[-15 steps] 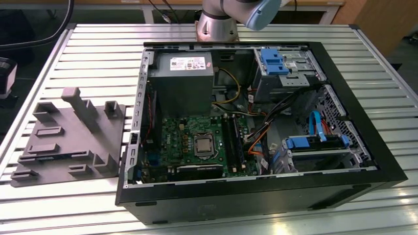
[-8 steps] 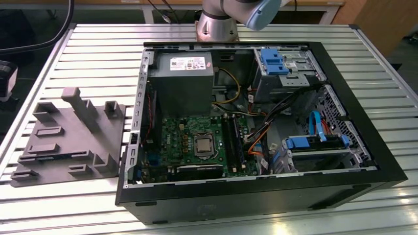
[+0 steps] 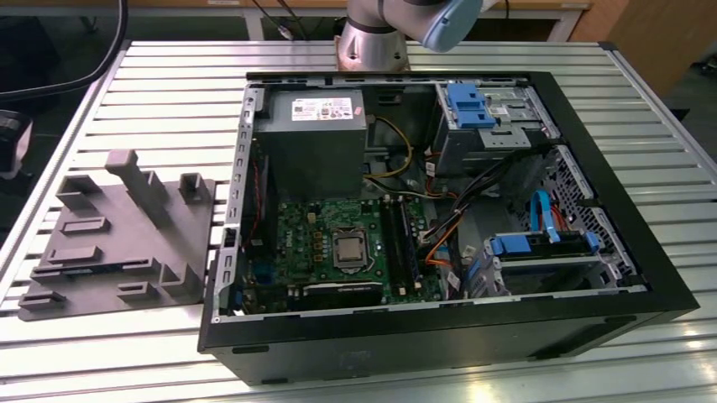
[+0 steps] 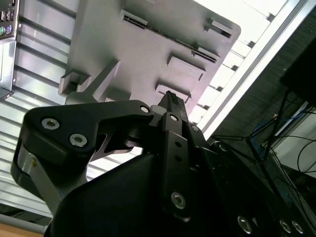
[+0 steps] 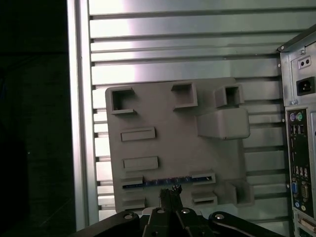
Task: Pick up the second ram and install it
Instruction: 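Reach for the second ram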
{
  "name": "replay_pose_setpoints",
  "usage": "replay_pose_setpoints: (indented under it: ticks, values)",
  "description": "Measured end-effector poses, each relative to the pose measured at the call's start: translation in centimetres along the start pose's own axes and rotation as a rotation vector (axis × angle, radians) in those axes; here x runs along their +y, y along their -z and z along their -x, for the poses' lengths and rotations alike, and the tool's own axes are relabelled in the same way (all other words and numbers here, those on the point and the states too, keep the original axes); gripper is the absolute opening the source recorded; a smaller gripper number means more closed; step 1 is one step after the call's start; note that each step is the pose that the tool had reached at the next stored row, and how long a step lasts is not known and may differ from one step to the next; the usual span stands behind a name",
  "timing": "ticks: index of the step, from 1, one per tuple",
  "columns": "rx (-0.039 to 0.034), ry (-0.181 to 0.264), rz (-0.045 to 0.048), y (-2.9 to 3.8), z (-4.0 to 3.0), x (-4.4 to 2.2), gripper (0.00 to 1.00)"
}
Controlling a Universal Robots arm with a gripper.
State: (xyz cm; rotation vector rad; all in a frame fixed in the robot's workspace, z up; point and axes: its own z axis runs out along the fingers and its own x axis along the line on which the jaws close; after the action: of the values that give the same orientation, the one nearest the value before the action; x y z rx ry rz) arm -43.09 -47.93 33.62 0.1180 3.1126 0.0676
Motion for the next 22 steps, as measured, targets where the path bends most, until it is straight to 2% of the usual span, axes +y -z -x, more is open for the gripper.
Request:
replay_pose_setpoints:
  ticks: [22]
  values:
    - [-0.0001, 0.000, 0.0000, -1.41, 0.00, -0.66, 0.11]
